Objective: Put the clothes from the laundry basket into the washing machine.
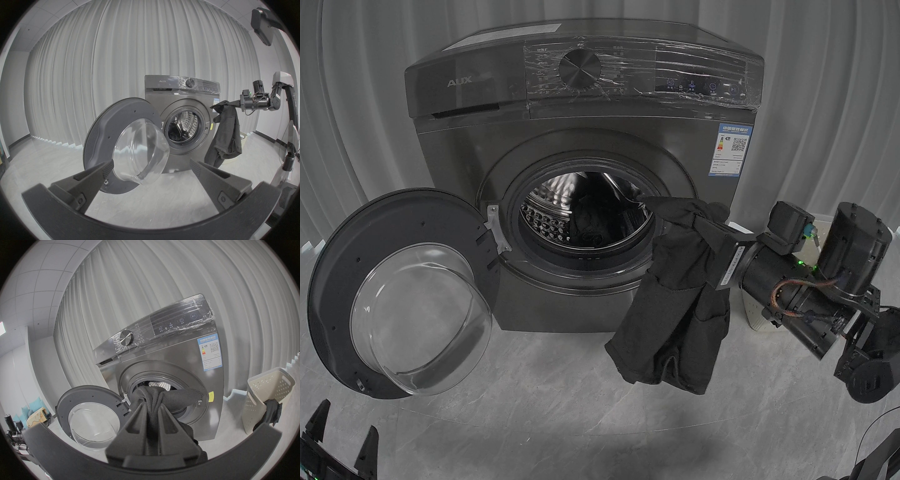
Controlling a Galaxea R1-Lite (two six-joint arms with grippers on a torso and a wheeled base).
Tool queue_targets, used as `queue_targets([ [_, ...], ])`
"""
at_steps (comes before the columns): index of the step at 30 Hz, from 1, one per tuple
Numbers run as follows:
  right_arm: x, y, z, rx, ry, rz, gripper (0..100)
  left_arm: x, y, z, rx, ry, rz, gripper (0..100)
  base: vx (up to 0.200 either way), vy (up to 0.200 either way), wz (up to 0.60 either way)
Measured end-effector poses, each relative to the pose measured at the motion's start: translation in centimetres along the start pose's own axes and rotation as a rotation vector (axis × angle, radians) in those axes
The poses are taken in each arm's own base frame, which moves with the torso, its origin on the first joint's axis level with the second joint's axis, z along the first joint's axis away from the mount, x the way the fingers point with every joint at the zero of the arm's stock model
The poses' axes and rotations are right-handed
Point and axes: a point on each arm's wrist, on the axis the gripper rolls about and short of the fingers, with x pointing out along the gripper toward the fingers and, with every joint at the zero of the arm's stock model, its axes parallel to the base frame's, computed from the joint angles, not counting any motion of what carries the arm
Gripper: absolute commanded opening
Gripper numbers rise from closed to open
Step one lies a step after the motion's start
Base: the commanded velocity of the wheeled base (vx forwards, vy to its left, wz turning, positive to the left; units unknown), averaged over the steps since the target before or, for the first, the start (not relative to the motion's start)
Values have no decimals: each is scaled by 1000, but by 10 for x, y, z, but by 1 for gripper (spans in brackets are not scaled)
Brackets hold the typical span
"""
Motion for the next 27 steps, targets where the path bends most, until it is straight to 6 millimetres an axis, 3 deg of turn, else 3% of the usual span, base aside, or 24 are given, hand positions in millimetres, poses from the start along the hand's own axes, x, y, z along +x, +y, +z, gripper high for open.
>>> queue_targets([
  [6,12,5,-4,7,2,7,0,-5,-1,40,15,-105,-65,100,0,0,0],
  [10,20,8,-4,18,-5,13,0,6,-3,62,33,-72,-160,100,0,0,0],
  [19,42,15,-3,35,-33,29,0,66,-6,87,29,47,-318,100,0,0,0],
  [27,59,21,-3,43,-53,39,0,124,-23,83,17,168,-479,100,0,0,0],
])
